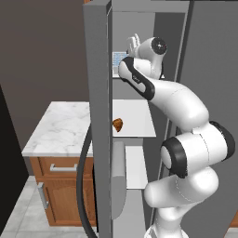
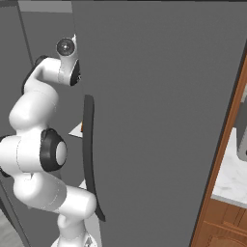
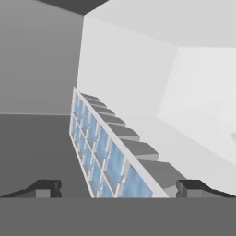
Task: Open the freezer door, pick up the ice cube tray from the freezer, and place it on the dining counter.
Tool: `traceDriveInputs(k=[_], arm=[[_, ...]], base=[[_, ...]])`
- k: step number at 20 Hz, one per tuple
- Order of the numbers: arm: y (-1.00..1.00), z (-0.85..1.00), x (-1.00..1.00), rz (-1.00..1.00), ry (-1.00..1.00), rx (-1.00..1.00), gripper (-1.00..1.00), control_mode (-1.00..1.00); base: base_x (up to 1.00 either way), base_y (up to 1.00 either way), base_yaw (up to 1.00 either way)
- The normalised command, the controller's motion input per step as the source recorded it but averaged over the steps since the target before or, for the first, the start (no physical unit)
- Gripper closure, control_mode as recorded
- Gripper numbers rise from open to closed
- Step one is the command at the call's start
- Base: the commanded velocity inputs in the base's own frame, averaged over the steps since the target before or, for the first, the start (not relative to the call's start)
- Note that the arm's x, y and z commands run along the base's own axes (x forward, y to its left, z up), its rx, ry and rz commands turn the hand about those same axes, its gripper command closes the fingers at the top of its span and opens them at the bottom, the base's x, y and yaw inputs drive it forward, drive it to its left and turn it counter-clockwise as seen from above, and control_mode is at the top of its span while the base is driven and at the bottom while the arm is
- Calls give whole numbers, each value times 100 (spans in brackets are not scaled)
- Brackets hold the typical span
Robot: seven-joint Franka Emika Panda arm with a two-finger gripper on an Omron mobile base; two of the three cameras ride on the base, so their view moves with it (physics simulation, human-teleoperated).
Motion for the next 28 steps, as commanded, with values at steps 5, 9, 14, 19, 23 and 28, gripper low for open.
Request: traceDriveInputs(k=[5,9,14,19,23,28], arm=[[0,-8,0,0,0,0,-100,-100],[0,-18,0,0,0,0,-100,-100],[0,-24,0,0,0,0,-100,-100],[0,-11,0,0,1,0,-100,-100],[0,-8,0,0,0,0,-100,-100],[0,-1,0,0,0,0,-100,-100]], base=[[0,0,0],[0,0,0],[0,0,0],[0,0,0],[0,0,0],[0,0,0]])
